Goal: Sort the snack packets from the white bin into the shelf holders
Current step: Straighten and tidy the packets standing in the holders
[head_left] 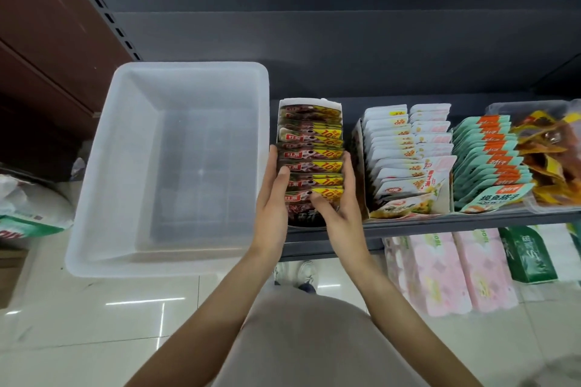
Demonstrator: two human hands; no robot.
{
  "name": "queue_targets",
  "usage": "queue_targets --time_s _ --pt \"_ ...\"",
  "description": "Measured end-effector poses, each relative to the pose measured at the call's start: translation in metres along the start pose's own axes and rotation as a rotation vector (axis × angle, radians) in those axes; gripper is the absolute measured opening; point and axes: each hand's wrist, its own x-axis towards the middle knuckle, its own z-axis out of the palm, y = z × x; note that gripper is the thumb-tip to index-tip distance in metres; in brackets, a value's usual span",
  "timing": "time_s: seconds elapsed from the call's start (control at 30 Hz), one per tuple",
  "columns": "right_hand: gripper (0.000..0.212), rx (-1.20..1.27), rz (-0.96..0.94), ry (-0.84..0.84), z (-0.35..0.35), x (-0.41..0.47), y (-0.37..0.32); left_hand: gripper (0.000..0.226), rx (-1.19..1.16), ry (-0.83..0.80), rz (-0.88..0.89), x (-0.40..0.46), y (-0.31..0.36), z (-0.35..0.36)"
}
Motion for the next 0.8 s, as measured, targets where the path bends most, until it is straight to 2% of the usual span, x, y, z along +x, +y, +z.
queue_targets --time_s 0.07,0.13,0.33,0.5,0.67,0.8 --pt "0.074 0.036 0.0 -0.003 -0.003 -0.001 -0.003 0.06 -0.039 0.0 -0.008 -0.001 0.002 0.003" --pt "0.074 0.009 -0.018 -0.005 -0.006 0.0 -0.008 0.057 -0.063 -0.005 -0.008 -0.001 0.007 0.003" --pt "0.077 -0.061 -0.004 0.074 -0.005 0.01 -0.01 0.051 0.047 -0.035 -0.004 0.019 0.018 0.002" --pt "0.068 -0.087 -0.009 0.076 -0.004 0.015 -0.008 0.051 0.078 -0.055 0.011 0.028 0.005 0.001" --pt "0.069 -0.304 -0.122 0.027 -0.002 0.041 -0.018 0.063 0.088 -0.065 0.003 0.049 0.008 0.003" --pt "0.068 -0.667 -0.238 0.029 -0.005 0.058 -0.026 0.051 0.137 -0.058 0.017 0.057 0.01 0.006"
